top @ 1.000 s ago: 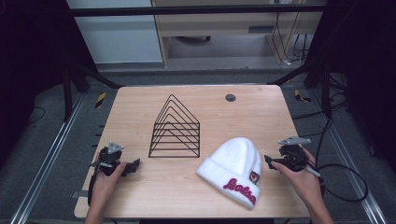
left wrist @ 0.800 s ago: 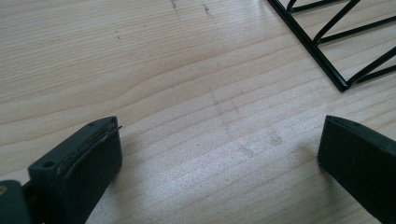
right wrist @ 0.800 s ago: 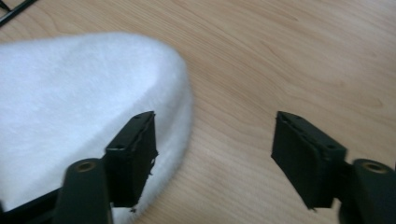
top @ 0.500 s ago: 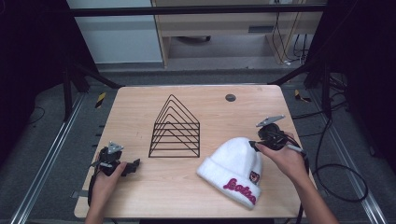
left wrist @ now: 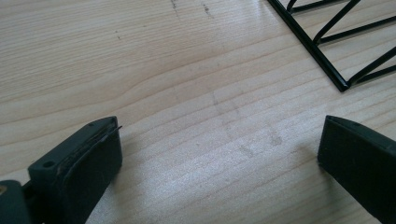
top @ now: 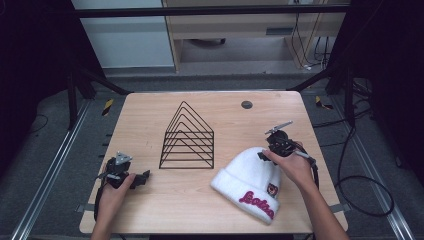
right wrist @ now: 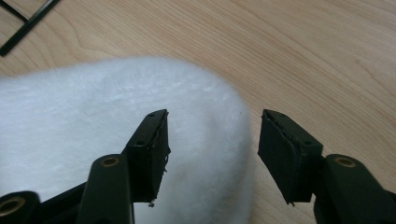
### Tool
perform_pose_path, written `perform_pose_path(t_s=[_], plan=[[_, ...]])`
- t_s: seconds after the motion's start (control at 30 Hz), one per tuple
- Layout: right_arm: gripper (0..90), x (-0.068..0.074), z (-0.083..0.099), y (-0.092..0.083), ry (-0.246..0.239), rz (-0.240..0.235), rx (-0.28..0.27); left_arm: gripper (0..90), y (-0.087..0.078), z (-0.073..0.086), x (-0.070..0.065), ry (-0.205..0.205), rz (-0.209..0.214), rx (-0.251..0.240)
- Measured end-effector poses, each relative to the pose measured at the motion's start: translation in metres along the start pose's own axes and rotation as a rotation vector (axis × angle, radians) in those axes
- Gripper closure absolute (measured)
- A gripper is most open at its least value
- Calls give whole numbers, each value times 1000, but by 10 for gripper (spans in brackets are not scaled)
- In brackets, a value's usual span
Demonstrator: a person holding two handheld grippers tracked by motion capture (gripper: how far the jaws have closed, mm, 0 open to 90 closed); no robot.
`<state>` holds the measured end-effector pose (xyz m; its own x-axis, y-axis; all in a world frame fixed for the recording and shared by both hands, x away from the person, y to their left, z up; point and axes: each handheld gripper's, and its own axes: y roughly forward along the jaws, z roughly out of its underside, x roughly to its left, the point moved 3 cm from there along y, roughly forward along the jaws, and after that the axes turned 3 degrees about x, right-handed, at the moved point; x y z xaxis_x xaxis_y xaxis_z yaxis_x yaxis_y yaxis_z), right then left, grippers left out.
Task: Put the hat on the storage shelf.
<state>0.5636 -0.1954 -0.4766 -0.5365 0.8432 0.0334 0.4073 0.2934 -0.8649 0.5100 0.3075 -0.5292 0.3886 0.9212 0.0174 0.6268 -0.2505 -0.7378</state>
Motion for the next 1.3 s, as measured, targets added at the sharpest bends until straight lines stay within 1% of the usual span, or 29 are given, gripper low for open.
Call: perform_pose_path(t_s=[0.1,0.23,0.27,0.4,0.5,0.53,0.63,0.67,0.73,0.77,1.0,1.3], plan=[[468,1,-1,2,5,-8,-6,0,0,0,0,2,0,2],[492,1,0,7,-2,-6,9,0,0,0,0,0,0,0],[504,1,1,10,0,-6,16,0,0,0,0,0,0,0],[509,1,1,13,-12,-6,25,0,0,0,0,2,0,2],[524,2,2,15,6,-12,28,0,0,0,0,2,0,2],[531,2,4,16,2,-8,26,0,0,0,0,2,0,2],[531,4,8,18,8,-7,22,0,0,0,0,2,0,1],[539,4,9,17,10,-3,6,0,0,0,0,2,0,2],[538,5,9,16,12,-9,3,0,0,0,0,2,0,2],[537,6,9,16,2,-3,8,0,0,0,0,2,0,2],[533,4,8,21,11,11,26,0,0,0,0,2,0,2],[523,2,8,23,22,3,38,0,0,0,0,0,0,0]])
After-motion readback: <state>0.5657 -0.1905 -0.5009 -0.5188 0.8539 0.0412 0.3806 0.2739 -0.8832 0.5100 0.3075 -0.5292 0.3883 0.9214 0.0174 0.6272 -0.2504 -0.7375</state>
